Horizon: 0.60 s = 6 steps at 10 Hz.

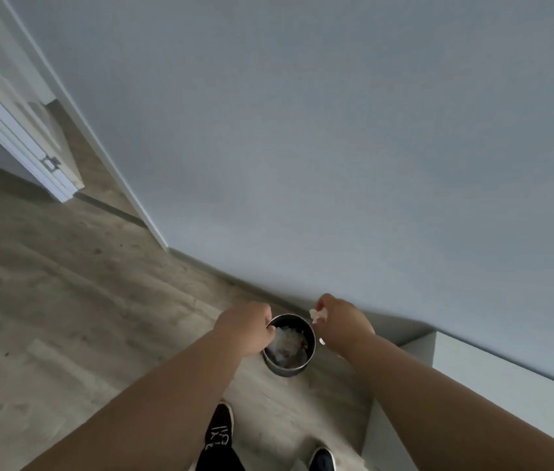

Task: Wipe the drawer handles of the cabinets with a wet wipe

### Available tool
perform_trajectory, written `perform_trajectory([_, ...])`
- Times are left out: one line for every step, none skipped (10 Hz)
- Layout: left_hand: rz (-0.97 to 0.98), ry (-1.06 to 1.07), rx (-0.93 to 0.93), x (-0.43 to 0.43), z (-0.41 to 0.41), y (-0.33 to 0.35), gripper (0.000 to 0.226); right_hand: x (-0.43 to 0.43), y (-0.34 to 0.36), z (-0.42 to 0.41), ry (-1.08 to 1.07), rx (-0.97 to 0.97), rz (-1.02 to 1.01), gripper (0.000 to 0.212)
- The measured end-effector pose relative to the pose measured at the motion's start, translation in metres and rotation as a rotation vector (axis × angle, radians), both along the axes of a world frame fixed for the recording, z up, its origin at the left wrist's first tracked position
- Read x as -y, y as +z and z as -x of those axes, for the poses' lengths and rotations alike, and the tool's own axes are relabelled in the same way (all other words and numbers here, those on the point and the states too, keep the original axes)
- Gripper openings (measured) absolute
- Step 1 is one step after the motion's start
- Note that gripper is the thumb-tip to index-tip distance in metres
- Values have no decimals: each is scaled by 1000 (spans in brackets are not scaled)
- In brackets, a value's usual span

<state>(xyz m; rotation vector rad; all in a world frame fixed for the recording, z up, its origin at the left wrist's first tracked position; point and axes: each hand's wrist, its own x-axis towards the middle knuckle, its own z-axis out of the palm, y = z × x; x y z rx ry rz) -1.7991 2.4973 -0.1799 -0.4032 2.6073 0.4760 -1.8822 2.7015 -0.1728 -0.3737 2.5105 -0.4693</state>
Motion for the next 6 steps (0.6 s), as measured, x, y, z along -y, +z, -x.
perform_trajectory([23,-96,5,29,24,4,32,24,0,6,-44,-3,-2,21])
perform_trajectory([24,-182,2,56,46,5,35,48,1,12,-71,16,-13,20])
perform_trajectory([26,-234,25,76,60,5,35,65,-3,18,-156,51,-17,24])
perform_trajectory([11,-272,28,88,67,6,33,76,-2,19,-162,89,-99,32])
perform_trajectory([-13,-288,32,96,71,2,31,78,-3,16,-238,111,-129,35])
perform_trajectory([-12,-325,11,101,70,2,30,77,-5,12,-269,115,-154,36])
